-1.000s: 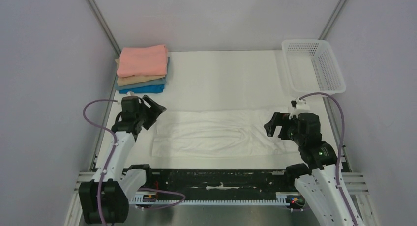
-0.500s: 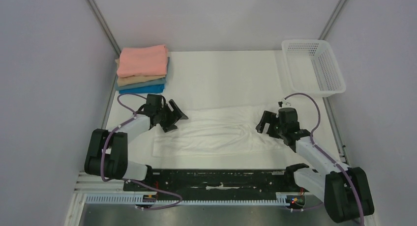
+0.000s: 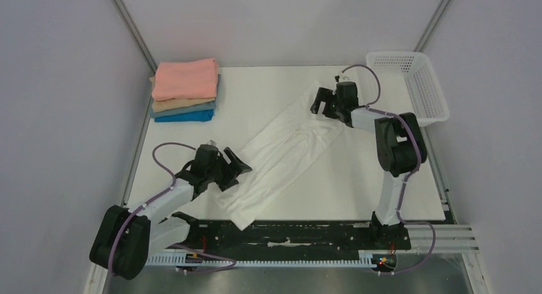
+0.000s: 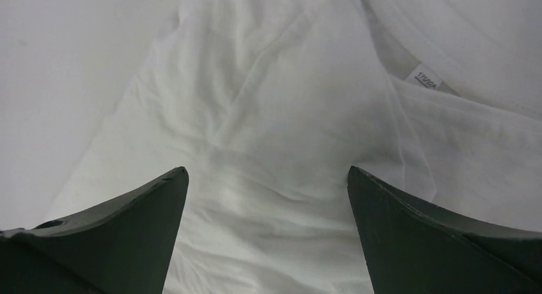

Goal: Fold and stack the t-shirts
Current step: Rotate the tshirt 90 degrees

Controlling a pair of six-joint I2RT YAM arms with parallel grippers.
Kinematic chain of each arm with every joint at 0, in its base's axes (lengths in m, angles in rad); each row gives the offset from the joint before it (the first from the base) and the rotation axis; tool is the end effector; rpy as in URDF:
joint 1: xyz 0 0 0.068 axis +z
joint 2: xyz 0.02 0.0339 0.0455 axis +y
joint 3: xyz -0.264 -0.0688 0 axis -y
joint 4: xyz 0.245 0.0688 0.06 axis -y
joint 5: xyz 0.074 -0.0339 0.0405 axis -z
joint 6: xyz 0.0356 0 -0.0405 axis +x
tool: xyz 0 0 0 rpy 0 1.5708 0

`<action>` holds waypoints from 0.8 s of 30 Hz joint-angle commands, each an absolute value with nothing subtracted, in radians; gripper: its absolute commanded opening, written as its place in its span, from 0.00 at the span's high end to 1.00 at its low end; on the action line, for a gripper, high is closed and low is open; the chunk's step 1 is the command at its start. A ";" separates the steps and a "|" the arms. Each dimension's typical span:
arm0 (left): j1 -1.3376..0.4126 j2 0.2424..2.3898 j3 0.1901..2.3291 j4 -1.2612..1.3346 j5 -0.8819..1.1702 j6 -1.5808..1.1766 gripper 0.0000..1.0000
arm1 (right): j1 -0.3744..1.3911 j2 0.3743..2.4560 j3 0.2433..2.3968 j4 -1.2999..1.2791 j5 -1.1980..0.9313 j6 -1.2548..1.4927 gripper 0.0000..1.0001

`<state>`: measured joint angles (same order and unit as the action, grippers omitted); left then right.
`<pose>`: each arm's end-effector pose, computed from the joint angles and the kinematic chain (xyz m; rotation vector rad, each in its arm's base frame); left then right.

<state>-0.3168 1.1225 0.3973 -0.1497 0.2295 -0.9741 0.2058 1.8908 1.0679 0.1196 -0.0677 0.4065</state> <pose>0.1860 -0.0695 0.1504 -0.7370 2.4982 -0.8074 0.3883 0.0835 0.1545 0.1948 2.2956 0.3959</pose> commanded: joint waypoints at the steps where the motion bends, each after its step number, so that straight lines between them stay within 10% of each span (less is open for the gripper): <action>1: -0.510 1.036 0.237 -0.064 0.160 -1.283 0.15 | 0.231 2.179 1.452 0.147 -0.255 0.364 0.02; 10: -0.979 1.163 0.299 0.066 -0.198 -1.526 0.15 | 0.345 2.649 2.034 0.333 -0.370 0.555 0.02; 24: -1.075 1.380 0.459 0.162 -0.202 -1.463 0.14 | 0.414 2.746 2.192 0.531 -0.176 0.607 0.02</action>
